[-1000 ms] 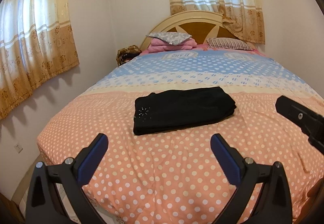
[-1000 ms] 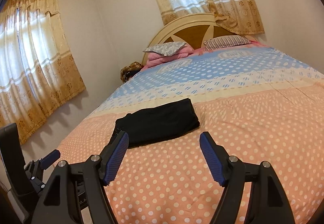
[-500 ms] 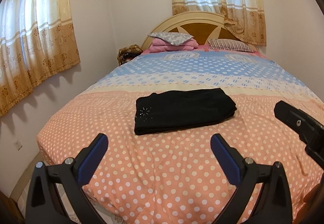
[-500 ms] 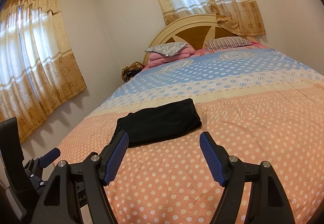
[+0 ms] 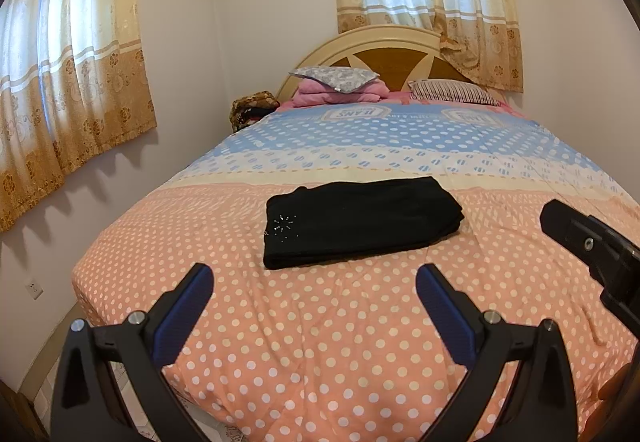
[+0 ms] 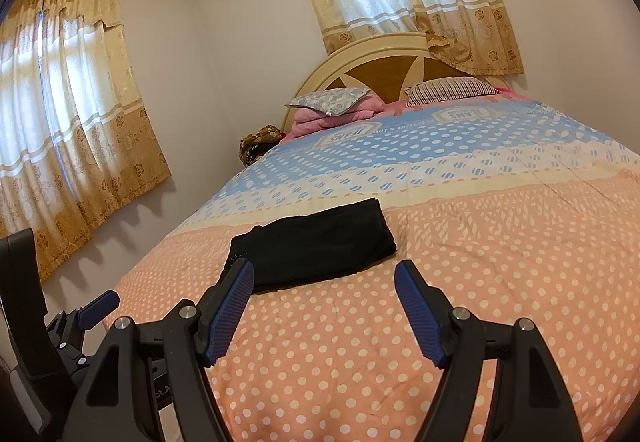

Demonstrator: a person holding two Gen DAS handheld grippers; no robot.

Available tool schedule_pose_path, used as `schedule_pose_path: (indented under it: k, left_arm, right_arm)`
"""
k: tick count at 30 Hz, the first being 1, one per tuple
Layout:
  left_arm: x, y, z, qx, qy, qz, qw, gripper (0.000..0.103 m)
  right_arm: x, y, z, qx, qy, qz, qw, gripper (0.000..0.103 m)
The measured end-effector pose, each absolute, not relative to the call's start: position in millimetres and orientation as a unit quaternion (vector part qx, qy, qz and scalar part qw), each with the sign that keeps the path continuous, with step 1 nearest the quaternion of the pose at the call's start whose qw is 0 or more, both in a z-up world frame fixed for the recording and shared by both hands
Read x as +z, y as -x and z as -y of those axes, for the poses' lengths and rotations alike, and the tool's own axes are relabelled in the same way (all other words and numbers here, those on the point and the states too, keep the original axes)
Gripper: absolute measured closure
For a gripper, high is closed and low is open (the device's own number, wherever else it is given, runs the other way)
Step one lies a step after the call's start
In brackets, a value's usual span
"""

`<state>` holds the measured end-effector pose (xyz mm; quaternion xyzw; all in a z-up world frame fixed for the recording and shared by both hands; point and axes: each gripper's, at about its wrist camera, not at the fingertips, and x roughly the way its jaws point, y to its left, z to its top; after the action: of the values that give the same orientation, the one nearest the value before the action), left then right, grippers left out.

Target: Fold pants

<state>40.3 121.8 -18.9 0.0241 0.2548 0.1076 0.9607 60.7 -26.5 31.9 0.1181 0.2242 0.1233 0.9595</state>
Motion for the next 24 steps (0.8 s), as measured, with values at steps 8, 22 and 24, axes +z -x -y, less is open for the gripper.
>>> schedule_pose_path:
  k: [8,22,24]
  left_arm:
    - [-19.2,-40.0,-121.8,0.107,-0.024,-0.255,0.961,0.000]
    - [-19.3,-39.0,-124.8,0.124,-0.032,-0.248,0.960,0.000]
    - [-18.6,-38.7,-125.5,0.126,-0.032,-0.246,0.960,0.000]
  right_arm:
    - [31.2,-60.2,25.2,0.121,-0.119,-0.225,0.959,0.029]
    - [27.6,-59.5,26.0,0.114,-0.121,-0.230,0.959,0.029]
    - [27.3,-59.1,25.2,0.114,-0.120,-0.231,0.959,0.029]
